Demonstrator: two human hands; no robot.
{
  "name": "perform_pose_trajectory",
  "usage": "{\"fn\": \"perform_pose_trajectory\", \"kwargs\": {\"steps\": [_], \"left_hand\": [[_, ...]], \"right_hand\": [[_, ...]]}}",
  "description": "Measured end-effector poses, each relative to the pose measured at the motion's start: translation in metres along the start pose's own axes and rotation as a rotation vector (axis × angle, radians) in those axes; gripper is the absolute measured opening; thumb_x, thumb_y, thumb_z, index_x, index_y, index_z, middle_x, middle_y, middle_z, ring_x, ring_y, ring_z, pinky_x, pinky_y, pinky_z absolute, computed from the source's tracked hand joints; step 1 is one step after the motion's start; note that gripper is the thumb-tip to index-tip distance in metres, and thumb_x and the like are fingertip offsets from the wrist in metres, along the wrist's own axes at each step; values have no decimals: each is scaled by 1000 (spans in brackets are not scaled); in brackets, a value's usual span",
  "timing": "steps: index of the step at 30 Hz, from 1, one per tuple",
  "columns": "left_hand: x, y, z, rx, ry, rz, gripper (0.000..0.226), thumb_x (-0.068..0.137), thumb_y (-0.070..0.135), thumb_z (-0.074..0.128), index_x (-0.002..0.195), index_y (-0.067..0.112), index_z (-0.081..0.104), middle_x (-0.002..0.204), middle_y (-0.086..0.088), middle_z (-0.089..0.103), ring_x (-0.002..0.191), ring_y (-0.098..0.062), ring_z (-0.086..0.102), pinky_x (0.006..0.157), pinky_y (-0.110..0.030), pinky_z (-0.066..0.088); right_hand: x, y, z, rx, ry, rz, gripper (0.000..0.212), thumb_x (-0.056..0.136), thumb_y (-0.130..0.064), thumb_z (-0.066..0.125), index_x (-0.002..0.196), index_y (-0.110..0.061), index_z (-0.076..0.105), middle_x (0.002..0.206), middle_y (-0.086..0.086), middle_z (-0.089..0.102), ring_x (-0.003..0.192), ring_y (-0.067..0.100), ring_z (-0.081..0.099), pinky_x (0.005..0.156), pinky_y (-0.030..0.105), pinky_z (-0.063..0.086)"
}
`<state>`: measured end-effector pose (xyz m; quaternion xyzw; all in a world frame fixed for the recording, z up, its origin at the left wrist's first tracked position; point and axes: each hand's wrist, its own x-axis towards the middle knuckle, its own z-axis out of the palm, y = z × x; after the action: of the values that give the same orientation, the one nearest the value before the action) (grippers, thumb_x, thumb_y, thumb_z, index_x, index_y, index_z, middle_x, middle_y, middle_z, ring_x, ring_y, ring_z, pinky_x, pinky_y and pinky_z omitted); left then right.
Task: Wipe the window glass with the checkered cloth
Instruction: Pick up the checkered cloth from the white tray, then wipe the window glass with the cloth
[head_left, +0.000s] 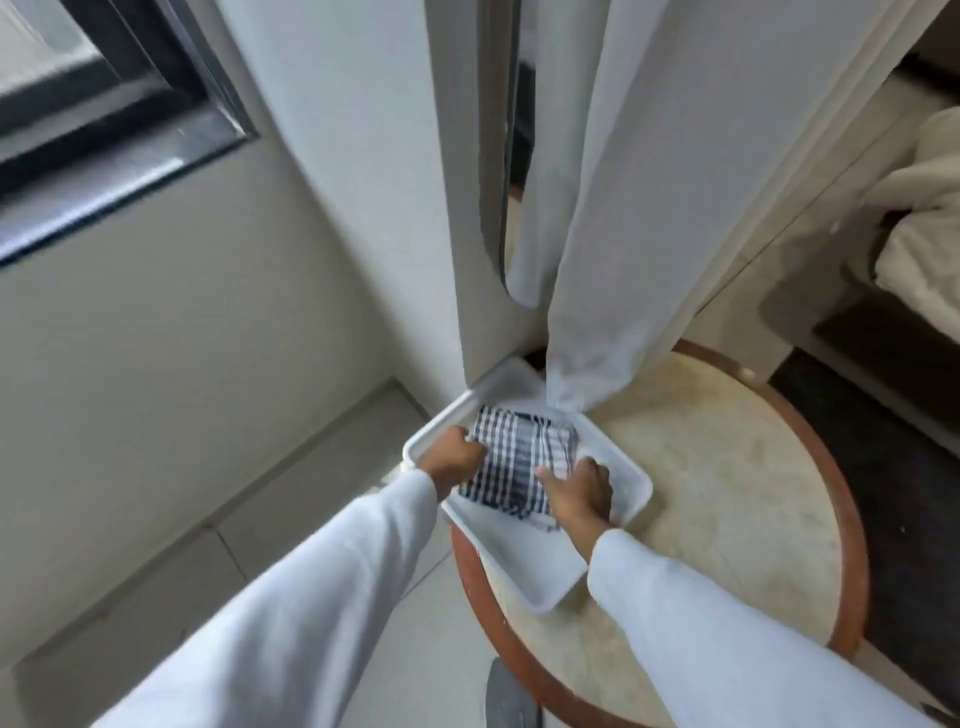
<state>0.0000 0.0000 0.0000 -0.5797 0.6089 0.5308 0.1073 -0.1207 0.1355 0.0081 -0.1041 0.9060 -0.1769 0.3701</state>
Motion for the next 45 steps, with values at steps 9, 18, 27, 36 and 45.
{"fn": "perform_pose_trajectory", "kwargs": {"steps": [9,18,27,36,45], "left_hand": [[-10,8,-10,-106,-56,47,35,103,25,66,71,20,53,70,-1,56,61,-17,51,44,-21,35],[-119,43,-159,-363,207,15,38,82,37,46,91,13,73,113,-12,76,100,-34,70,94,-40,57],[-385,107,-399,-914,507,382,32,88,33,50,91,16,77,83,-10,84,62,-27,80,53,-34,64],[-638,124,-609,-677,1013,960,19,108,20,57,111,22,76,93,7,83,86,-8,77,71,-26,63],[-679,-11,-799,253,2069,503,69,114,42,37,172,6,26,182,-15,23,171,-30,17,139,-42,17]], "right_hand": [[-1,-21,15,252,21,-46,19,83,-27,77,94,-11,77,100,15,81,97,38,75,77,37,59],[-119,-165,-23,434,-350,-259,13,78,-28,64,83,-17,70,75,-2,74,72,22,70,70,30,57],[-385,-384,-149,602,-746,-838,5,93,-15,67,97,-11,68,69,-3,70,57,18,66,49,28,49],[-651,-548,-222,797,-1015,-1195,19,99,1,64,116,1,73,93,16,81,76,28,80,59,34,65],[-752,-653,-95,1038,-68,-1547,39,92,8,54,111,-19,75,94,-8,78,76,-15,64,76,21,58]]}}
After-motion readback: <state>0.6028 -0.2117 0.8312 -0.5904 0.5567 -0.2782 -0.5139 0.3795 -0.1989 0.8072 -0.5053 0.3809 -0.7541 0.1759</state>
